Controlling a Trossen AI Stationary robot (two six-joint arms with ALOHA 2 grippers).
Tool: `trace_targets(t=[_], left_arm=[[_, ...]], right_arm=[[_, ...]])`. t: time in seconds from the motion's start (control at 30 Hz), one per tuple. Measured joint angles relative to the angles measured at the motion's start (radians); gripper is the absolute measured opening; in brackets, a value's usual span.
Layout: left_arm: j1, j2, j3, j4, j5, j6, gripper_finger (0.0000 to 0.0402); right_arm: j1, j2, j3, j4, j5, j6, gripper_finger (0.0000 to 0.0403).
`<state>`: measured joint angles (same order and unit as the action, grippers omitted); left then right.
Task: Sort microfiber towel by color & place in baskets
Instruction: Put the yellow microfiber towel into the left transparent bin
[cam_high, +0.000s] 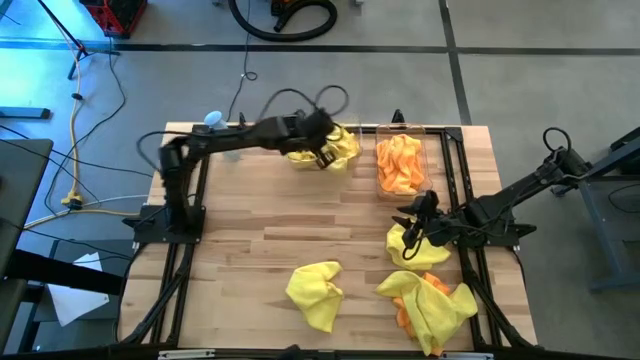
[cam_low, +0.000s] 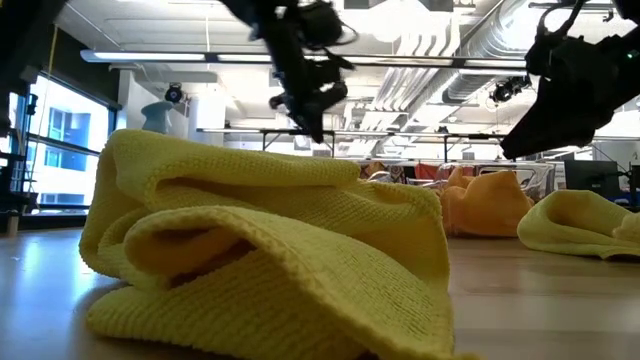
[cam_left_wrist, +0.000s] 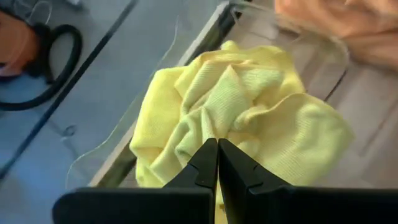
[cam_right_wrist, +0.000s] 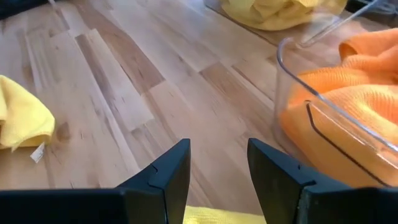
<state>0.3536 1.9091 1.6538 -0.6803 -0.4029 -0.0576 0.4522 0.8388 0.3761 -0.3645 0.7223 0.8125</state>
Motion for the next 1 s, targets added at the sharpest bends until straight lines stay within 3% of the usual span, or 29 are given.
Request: trace_targets(t=[0.23,0.47,0.57,0.8,1.0], left_arm=[[-0.029,-0.309,-0.429,0.347,0.102,-0.012,0.0000],[-0.173,-0.549,-0.844,0.670,0.133,-0.015,0.0000],[-0.236,-0.619,-1.001,0.832,0.125,-0.018,0.0000],[-0.327,-0.671,-1.283,1.194,0.095,-0.063,0.0000],[-0.349,-0.671,-1.389,1.306,0.092,-0.089,0.0000]], right_arm=[[0.000,0.000,0.000,0.037,0.001,0.025,0.0156],[-0.008,0.000,-0.001,0.089,0.027,0.016,0.0156],[-0.030,0.000,-0.001,0.155,0.028,-0.061,0.0156],[-0.136,0.090,0.054,0.324,0.006,-0.361,0.0156],[-0.256,0.312,0.248,0.203,-0.072,-0.506,0.0156]])
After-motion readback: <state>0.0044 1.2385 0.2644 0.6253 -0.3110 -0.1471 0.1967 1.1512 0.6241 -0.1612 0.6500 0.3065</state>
